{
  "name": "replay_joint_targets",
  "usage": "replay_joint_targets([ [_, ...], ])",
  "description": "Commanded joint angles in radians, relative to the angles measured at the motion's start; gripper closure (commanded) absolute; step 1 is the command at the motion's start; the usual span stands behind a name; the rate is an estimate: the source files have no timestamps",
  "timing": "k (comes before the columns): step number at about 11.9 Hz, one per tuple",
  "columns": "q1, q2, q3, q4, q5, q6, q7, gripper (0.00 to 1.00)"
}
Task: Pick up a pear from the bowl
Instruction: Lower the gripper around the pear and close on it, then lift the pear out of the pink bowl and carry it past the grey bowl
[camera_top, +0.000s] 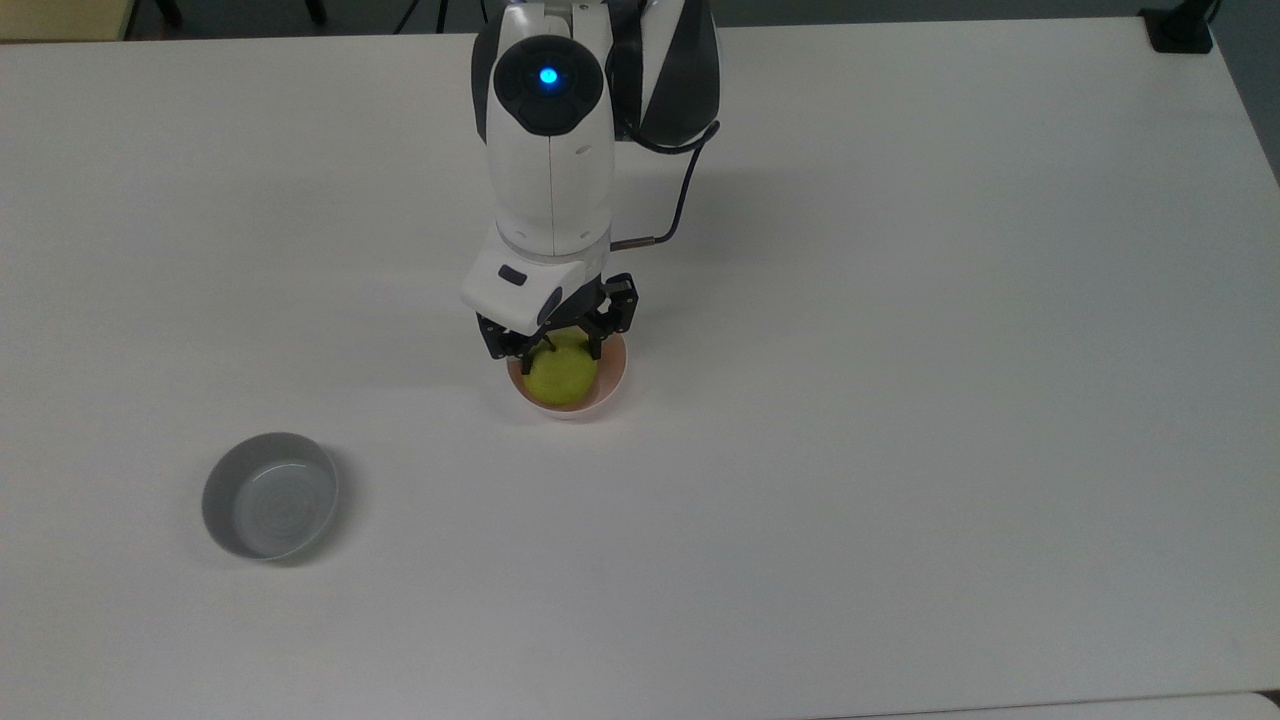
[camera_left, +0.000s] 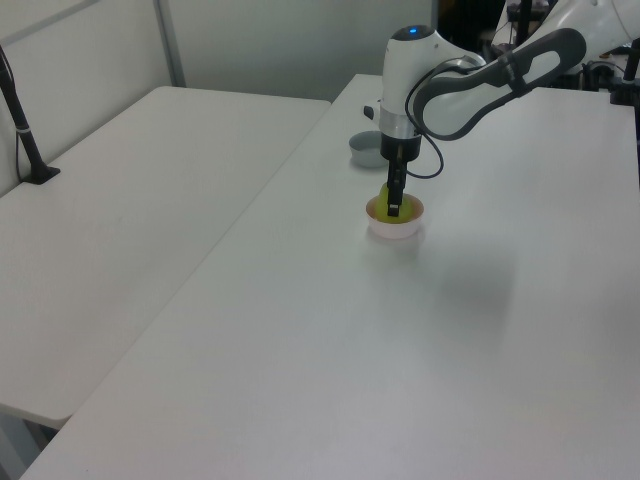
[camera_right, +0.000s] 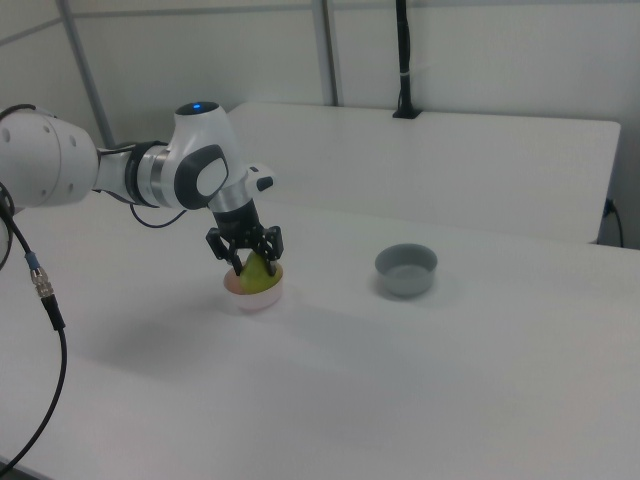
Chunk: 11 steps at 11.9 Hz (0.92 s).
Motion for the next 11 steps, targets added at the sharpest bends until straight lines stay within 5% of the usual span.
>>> replay_joint_targets([
  [1,0.005,-0.094,0.001,-0.021,0.004,-0.065,0.011,0.89],
  [4,-0.009,-0.160,0.001,-0.021,0.003,-0.094,0.003,0.89],
  [11,-0.234,-0.200,0.000,0.118,0.003,-0.322,-0.303,0.89],
])
